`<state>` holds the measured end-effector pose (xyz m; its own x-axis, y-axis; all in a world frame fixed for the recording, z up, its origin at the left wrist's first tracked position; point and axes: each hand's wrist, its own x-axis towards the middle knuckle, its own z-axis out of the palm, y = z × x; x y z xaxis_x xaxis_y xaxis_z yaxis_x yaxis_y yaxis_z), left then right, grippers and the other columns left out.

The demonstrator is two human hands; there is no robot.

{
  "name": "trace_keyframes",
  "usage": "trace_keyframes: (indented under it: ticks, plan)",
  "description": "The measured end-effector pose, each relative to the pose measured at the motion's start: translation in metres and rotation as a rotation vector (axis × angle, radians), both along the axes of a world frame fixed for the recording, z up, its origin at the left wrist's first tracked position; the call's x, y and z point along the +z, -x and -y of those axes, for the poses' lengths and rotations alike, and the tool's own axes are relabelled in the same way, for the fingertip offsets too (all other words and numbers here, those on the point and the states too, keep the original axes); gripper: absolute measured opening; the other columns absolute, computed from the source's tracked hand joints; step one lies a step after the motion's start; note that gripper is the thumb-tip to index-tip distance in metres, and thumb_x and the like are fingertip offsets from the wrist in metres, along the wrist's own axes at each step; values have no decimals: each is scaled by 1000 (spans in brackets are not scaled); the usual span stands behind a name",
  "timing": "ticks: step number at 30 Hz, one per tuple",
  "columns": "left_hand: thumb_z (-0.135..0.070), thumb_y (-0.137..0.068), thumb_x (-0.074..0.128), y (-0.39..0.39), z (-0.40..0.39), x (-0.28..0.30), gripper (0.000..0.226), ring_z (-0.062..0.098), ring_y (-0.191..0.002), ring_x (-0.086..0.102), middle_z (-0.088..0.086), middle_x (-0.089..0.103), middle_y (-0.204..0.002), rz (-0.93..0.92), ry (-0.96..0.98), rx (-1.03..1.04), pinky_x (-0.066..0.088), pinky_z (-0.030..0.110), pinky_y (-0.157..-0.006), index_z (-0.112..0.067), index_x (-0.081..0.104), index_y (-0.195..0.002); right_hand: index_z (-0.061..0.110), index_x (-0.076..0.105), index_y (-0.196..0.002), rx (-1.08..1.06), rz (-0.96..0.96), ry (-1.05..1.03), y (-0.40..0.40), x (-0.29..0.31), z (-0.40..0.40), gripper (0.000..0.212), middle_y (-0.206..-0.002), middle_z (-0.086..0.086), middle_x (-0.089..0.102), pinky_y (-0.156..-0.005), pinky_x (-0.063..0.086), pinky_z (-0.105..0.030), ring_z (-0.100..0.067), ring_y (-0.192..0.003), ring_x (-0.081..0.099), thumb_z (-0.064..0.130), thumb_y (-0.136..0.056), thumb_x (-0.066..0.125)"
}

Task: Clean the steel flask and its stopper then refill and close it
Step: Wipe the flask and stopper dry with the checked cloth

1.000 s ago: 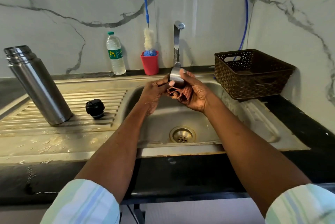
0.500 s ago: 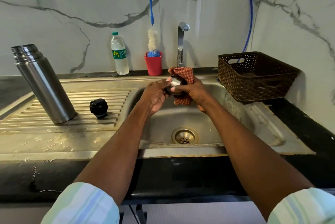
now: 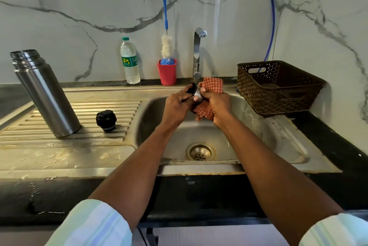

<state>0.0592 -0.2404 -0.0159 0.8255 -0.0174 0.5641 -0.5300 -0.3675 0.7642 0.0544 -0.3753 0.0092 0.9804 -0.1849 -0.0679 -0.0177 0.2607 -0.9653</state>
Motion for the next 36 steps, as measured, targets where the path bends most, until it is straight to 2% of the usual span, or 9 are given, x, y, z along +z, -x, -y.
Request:
trace_keyframes:
  ticks: [5,10,14,18,23,26,29,33,36]
  plan:
    - [-25,-98,60,2,4,1,20,16,-89,70,4,75,-92,-191,177,-28,55,34,-85,-9,73,-95,27,66,-96,-16,167,254,3,-1,-17,22,-92,8,69,-80,51,-32,-10,-89,63,48,-90,63]
    - [-18,-102,52,9,11,11,21,24,-110,67,12,70,-115,-511,618,-289,54,37,-98,-7,63,-116,20,61,-120,95,105,139,-4,-3,-11,47,-114,-2,66,-99,44,-39,-19,-109,59,57,-94,48]
    - [-15,-102,51,5,15,9,18,22,-90,62,1,74,-90,-470,627,-144,50,31,-79,-16,68,-96,22,60,-116,98,243,383,3,-3,-20,32,-114,0,66,-86,46,-30,-15,-104,60,47,-99,48]
    - [-10,-101,49,1,7,4,25,20,-99,63,5,73,-93,-498,667,-100,49,34,-95,-13,71,-89,19,60,-122,125,344,542,-2,-7,-34,34,-119,0,62,-81,47,-24,-16,-106,60,41,-97,55]
    - [-8,-96,59,8,8,12,13,27,-104,68,16,71,-110,-571,902,-318,55,35,-94,-3,65,-107,25,66,-101,138,55,86,-3,-7,-7,38,-105,-2,70,-96,48,-42,-21,-101,63,57,-95,46]
    - [-6,-95,59,6,17,12,8,28,-103,65,14,71,-100,-552,869,-165,53,40,-99,-5,67,-95,25,64,-103,60,225,449,-2,-8,-12,29,-107,-3,67,-82,49,-32,-12,-90,62,47,-99,46]
    - [-3,-97,54,4,14,11,17,27,-98,67,14,72,-97,-553,846,-134,55,38,-95,-5,70,-92,25,59,-126,38,447,843,-1,-8,-24,36,-132,-2,54,-98,46,-37,-17,-113,55,43,-95,56]
    - [-4,-94,61,5,3,10,6,20,-91,67,8,72,-91,-561,762,-251,56,28,-77,-4,67,-94,27,67,-98,41,217,483,-1,3,-16,29,-97,3,69,-88,53,-40,-17,-91,65,52,-94,54]
    - [-4,-95,59,9,4,11,10,18,-92,71,9,74,-95,-564,772,-336,57,24,-73,-3,67,-101,16,70,-110,213,-89,-11,-1,5,5,40,-103,-12,73,-90,53,-52,-34,-99,67,49,-89,62]
